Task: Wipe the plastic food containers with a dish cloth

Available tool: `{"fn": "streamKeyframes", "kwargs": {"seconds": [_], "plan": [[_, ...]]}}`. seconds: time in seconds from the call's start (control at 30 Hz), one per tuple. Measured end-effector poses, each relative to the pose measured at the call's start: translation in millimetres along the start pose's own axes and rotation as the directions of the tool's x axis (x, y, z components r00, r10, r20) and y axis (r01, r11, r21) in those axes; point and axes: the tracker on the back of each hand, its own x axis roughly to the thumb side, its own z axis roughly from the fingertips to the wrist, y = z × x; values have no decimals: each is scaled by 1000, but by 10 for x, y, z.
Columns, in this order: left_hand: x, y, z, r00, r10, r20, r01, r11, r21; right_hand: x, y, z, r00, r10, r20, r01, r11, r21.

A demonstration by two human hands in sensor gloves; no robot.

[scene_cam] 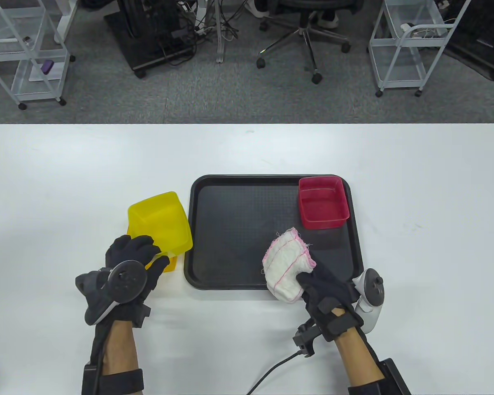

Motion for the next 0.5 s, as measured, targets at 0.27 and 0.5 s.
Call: {"fn": "streamKeyframes", "kwargs": {"seconds": [0.27, 0.5], "plan": [[-231, -154, -4, 998, -47, -49, 42, 994, -97, -16, 53, 4, 997, 78, -23, -78, 997, 11], [-234, -256, -17, 995, -83, -50, 78, 992, -98, -36, 91, 6, 995, 98, -21, -97, 995, 22]]}}
